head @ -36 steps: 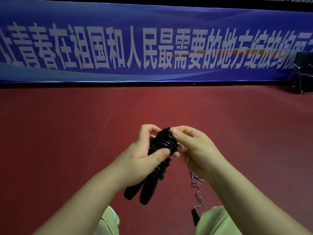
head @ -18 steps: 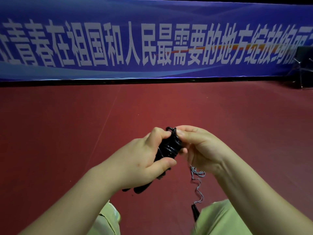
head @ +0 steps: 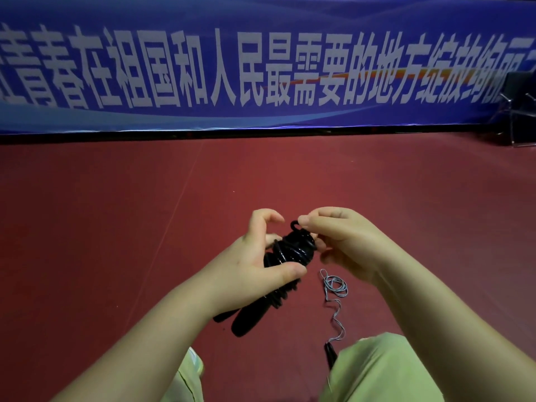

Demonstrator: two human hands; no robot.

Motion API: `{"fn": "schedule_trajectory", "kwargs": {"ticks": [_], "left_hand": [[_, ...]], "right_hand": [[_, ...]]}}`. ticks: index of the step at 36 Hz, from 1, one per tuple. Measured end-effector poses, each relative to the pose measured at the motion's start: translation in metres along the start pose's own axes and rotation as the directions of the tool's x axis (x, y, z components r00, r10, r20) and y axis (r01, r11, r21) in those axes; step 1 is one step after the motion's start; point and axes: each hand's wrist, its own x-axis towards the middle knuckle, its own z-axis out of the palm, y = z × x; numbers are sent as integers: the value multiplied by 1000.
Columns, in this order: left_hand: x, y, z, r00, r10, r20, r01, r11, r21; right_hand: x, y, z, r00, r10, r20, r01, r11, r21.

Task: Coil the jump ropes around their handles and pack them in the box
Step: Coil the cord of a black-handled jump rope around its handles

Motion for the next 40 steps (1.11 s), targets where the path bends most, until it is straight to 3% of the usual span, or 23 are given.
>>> {"fn": "schedule_trajectory", "kwargs": {"ticks": [6,11,16,22,26,30,35,40], "left_hand": [[14,-4,9,996,-73,50,73,997,-3],[19,-13,16,974,-139,177,154,985,-74],[29,-17,27,944,-162,287,264,894,-362],[48,-25,37,920,-156,359,324,819,-474],[67,-36,54,934,-186,305,328,785,-526],[91,-41,84,964,-196,180,264,783,-563],[125,-33,130,960,-278,39,229,695,-682],[169,-46,202,947,-295,125,318,820,-476]], "right_hand": [[6,9,-16,996,-90,3,89,986,-138],[13,18,-25,998,-14,65,26,984,-176],[20,34,-23,1000,21,-10,-20,999,37],[28,56,-30,989,57,-139,-20,967,255],[31,72,-43,981,23,-192,42,945,326],[26,87,-69,973,-54,-224,101,973,207],[18,129,-105,932,45,-360,23,983,183],[3,176,-136,901,169,-400,-28,942,333]]}}
